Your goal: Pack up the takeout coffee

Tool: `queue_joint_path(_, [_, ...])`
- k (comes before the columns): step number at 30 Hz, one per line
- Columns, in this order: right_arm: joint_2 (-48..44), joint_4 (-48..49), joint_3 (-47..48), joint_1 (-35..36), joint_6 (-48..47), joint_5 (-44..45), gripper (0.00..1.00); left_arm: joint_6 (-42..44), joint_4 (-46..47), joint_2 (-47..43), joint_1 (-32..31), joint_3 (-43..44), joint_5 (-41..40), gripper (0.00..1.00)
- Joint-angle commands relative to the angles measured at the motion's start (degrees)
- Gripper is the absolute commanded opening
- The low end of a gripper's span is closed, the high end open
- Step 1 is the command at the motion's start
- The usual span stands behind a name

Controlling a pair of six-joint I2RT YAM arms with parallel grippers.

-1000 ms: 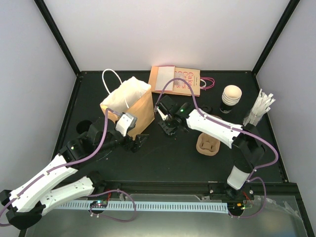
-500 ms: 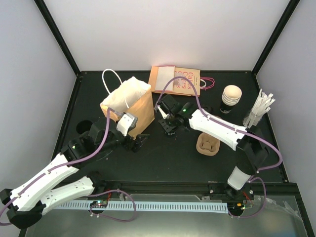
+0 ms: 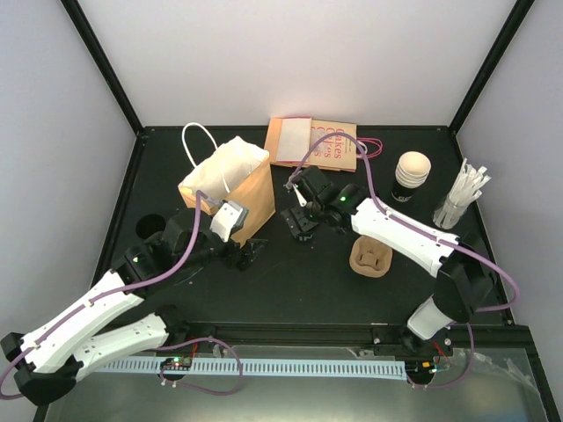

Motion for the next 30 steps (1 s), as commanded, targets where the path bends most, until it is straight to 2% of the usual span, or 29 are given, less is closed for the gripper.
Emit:
queue_joint_path(1, [0.31, -0.35, -0.23, -0.45, 0.87, -0.21, 0.98, -0.49, 0.08, 0.28, -0.25, 0.9, -0.02, 0.9])
queue_joint_path(11, [5.44, -3.52, 3.4, -0.73, 3.62, 0.49, 0.98, -0.36, -0.22, 0.22, -0.23, 0.99, 0.33, 0.9])
queue_joint_path(30, [7.45, -4.36, 3.57, -1.76, 4.84, 0.99, 0.91, 0.12, -0.14, 0.93, -0.24, 1.37, 0.42, 0.9])
